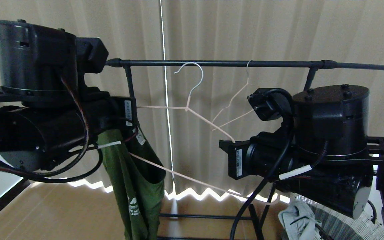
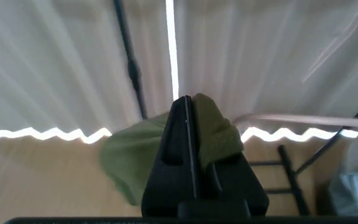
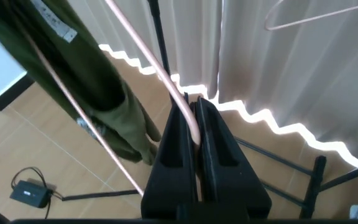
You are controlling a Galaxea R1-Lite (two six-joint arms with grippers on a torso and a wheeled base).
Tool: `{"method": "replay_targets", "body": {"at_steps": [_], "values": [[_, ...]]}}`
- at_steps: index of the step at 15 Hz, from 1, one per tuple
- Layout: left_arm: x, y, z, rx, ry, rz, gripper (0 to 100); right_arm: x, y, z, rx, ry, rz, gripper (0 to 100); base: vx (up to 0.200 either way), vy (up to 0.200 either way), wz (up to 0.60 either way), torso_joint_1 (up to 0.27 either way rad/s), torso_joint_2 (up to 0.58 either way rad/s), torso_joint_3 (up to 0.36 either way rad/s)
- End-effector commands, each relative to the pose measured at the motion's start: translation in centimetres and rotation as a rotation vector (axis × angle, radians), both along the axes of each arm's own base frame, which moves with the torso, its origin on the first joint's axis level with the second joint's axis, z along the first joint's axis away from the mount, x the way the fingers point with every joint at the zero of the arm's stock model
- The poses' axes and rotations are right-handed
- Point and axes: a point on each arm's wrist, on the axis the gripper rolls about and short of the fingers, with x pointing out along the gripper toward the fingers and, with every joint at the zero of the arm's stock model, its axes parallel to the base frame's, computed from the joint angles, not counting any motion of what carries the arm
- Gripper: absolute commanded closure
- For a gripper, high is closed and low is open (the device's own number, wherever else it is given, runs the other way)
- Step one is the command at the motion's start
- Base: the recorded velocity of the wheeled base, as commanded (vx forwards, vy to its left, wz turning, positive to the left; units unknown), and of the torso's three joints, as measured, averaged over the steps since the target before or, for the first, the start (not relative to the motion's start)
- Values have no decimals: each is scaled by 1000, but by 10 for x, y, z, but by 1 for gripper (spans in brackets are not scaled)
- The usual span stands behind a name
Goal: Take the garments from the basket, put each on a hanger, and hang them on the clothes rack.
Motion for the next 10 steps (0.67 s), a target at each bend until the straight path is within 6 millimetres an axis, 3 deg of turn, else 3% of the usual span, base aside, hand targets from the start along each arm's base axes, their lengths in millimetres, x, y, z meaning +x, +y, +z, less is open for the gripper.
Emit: {"method": "replay_targets", "body": {"at_steps": [1,6,10], "values": [[-18,-16,9,-29,-26,-91,100,4,5,-2,2,0,1,100,0,0,0,0,0,0],[-23,-26,19,-83,-48,-143,100,12,17,-9,22,-21,10,100,0,0,0,0,0,0],[-32,-35,22,-124,-48,-300,100,9,19,-8,28,-24,22,100,0,0,0,0,0,0]]}}
